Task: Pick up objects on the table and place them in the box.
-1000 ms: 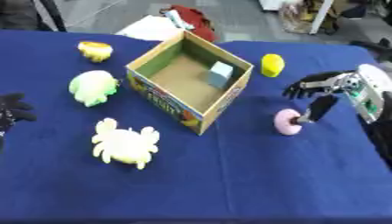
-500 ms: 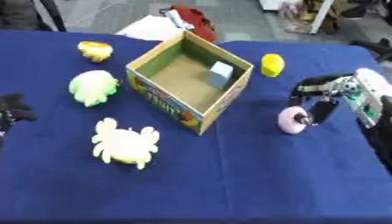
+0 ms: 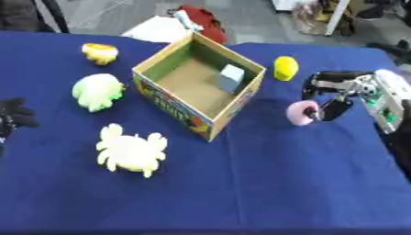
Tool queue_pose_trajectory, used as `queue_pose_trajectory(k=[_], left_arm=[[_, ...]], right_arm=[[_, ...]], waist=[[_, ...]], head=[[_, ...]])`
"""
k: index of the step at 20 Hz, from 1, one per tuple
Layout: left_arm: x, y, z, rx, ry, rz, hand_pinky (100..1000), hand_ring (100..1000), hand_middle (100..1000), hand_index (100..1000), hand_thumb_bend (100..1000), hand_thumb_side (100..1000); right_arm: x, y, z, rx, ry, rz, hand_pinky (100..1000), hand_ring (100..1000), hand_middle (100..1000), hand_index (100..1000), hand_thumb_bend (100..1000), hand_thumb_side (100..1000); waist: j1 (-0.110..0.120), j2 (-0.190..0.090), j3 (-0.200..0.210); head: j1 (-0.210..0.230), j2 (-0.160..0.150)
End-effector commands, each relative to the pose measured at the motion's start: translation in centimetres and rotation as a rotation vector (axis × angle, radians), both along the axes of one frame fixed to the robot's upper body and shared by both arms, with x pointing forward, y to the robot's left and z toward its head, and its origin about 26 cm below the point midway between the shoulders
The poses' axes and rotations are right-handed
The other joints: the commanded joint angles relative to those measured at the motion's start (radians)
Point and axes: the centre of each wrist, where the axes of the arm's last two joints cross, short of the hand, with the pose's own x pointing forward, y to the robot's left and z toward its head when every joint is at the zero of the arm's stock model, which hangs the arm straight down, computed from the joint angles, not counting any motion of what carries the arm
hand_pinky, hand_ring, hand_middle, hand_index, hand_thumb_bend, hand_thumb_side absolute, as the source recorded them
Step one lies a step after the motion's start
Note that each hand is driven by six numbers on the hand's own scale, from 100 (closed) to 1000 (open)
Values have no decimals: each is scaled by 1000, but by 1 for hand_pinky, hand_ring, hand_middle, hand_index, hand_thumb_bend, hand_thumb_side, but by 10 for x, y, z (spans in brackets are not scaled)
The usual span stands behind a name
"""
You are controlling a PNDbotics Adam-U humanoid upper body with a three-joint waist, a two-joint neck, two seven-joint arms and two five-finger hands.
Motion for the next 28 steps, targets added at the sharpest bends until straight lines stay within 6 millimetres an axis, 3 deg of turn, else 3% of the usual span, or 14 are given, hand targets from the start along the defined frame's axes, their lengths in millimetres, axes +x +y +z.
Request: queue_pose_trajectory(k=[1,4,9,13,15,17,18,21,22,24,28], left_arm=[[1,2,7,10,-26,6,763,559,586,790,100,878],[1,2,7,10,-24,2,764,558,586,790,100,879],[1,0,7,12,-23,-7,764,558,587,790,100,878],[3,-2,10,16,-30,-20,764,557,586,790,100,878],[5,-4,12,18,-37,-29,764,557,586,790,100,878],[6,-5,15,19,-45,-38,764,557,586,790,100,878],[7,-6,16,20,-48,-42,764,556,585,790,100,879],[9,-7,18,22,-54,-49,764,556,585,790,100,880],[9,-7,19,23,-55,-50,765,556,585,790,100,881],[9,-7,19,26,-56,-50,765,555,585,790,100,883],[9,-4,19,31,-55,-42,765,555,585,790,100,885]], right_arm=[[3,-2,43,35,-113,3,759,744,652,406,100,100],[11,15,73,98,-203,38,751,730,647,410,100,100],[31,56,101,168,-263,86,748,723,645,419,100,100],[51,82,97,178,-256,68,749,727,657,454,100,100],[59,92,89,184,-249,48,747,730,673,546,100,100],[65,100,79,190,-243,22,745,731,677,579,100,100],[68,104,74,193,-238,12,746,738,696,668,100,100],[72,114,63,190,-233,-3,754,753,727,803,100,263],[73,117,61,183,-236,-1,760,761,741,888,100,425],[74,123,57,163,-246,16,775,780,766,957,197,548],[71,131,60,103,-269,85,802,823,831,993,247,583]], waist=[[-9,-14,-2],[-9,-16,-2],[-11,-15,8],[-16,-10,39],[-18,-3,62],[-21,4,87],[-23,9,98],[-27,18,121],[-28,21,126],[-30,27,131],[-31,35,127]], head=[[1,5],[-1,5],[-17,1],[-45,-10],[-60,-17],[-75,-27],[-81,-34],[-95,-48],[-99,-51],[-106,-54],[-112,-56]])
